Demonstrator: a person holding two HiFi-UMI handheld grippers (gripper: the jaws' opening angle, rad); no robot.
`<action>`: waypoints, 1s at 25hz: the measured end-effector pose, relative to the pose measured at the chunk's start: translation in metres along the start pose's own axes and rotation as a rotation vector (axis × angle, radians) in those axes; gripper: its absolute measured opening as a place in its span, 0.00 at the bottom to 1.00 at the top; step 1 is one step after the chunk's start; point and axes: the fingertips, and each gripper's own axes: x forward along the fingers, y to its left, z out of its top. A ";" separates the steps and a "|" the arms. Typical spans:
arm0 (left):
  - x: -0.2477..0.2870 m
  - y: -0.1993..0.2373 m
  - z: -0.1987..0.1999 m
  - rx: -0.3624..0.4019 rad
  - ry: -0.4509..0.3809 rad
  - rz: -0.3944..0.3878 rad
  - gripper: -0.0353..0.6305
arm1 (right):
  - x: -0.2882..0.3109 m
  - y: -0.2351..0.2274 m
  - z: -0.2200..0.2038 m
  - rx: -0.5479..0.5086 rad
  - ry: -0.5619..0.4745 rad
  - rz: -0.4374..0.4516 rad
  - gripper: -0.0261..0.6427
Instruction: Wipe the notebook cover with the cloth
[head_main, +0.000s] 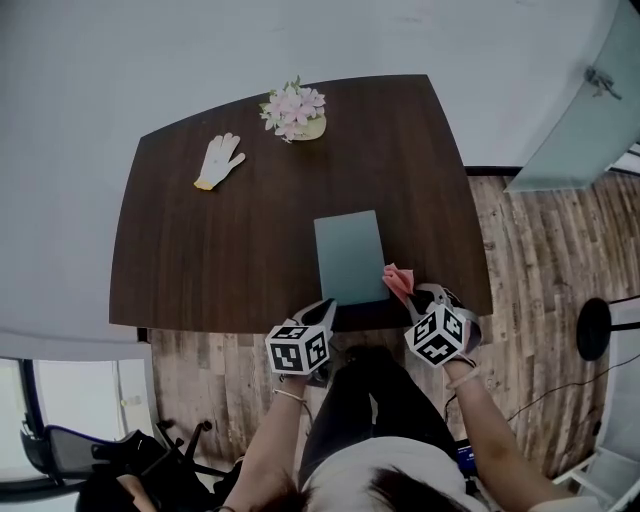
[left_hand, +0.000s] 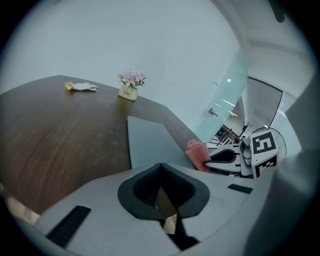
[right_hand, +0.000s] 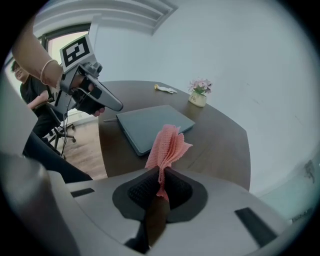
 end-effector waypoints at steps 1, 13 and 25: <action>0.000 -0.001 0.002 0.001 -0.007 0.004 0.08 | -0.004 -0.003 0.001 0.015 -0.011 -0.005 0.09; -0.028 -0.037 0.055 0.096 -0.188 0.038 0.08 | -0.050 -0.036 0.046 0.155 -0.234 -0.040 0.09; -0.086 -0.085 0.118 0.241 -0.374 0.002 0.08 | -0.114 -0.033 0.105 0.216 -0.421 -0.117 0.09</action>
